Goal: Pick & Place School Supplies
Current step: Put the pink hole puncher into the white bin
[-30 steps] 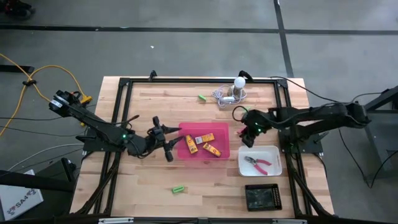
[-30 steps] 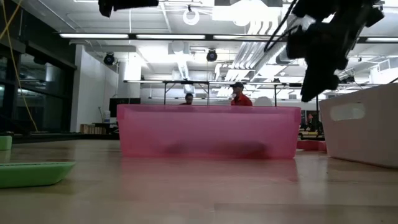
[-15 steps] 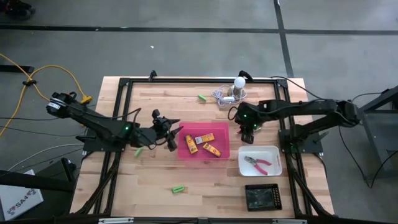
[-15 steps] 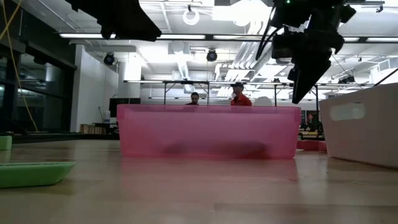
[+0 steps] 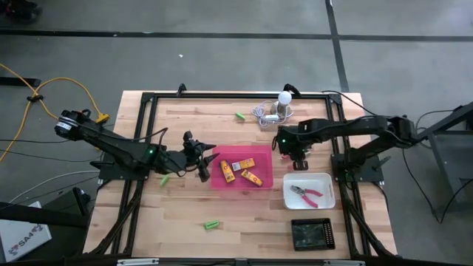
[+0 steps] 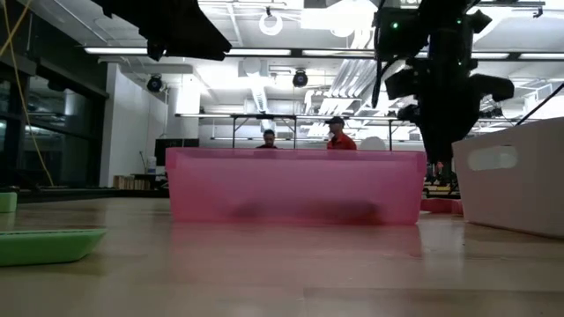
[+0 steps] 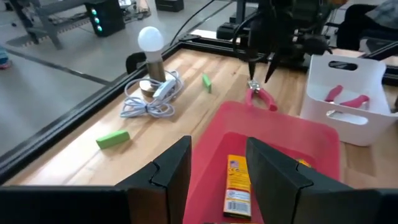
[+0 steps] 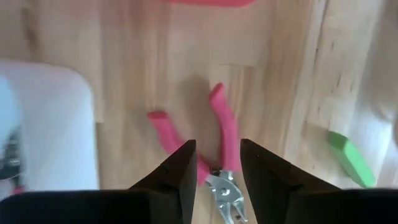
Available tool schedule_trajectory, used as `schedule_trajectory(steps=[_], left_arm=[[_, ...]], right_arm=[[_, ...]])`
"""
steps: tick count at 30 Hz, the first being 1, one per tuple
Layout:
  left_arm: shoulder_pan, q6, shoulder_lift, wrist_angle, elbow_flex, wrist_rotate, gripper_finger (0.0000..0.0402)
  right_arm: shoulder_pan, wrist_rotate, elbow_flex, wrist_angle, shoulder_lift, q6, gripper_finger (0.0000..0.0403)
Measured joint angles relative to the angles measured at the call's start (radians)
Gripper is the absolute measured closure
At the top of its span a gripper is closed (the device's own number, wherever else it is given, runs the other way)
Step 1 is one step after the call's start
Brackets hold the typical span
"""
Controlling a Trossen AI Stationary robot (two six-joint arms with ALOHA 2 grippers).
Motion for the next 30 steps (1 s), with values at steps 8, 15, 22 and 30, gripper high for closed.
schedule_trajectory(steps=[8,15,22,30], left_arm=[[0.000,-0.012,0.000,0.000,0.000,0.025,0.0254],[0.000,-0.012,0.000,0.001,0.000,0.025,0.0254],[0.000,-0.011,0.000,0.001,0.000,0.025,0.0254],[0.000,0.003,0.000,0.001,0.000,0.024,0.0254]], right_arm=[[0.000,0.062,0.000,0.009,0.061,0.003,0.0276],[0.000,0.061,0.000,0.016,0.077,-0.023,0.0249],[-0.007,0.058,-0.007,0.046,0.077,-0.026,0.0248],[-0.007,0.011,-0.055,0.113,0.077,-0.024,0.0252]])
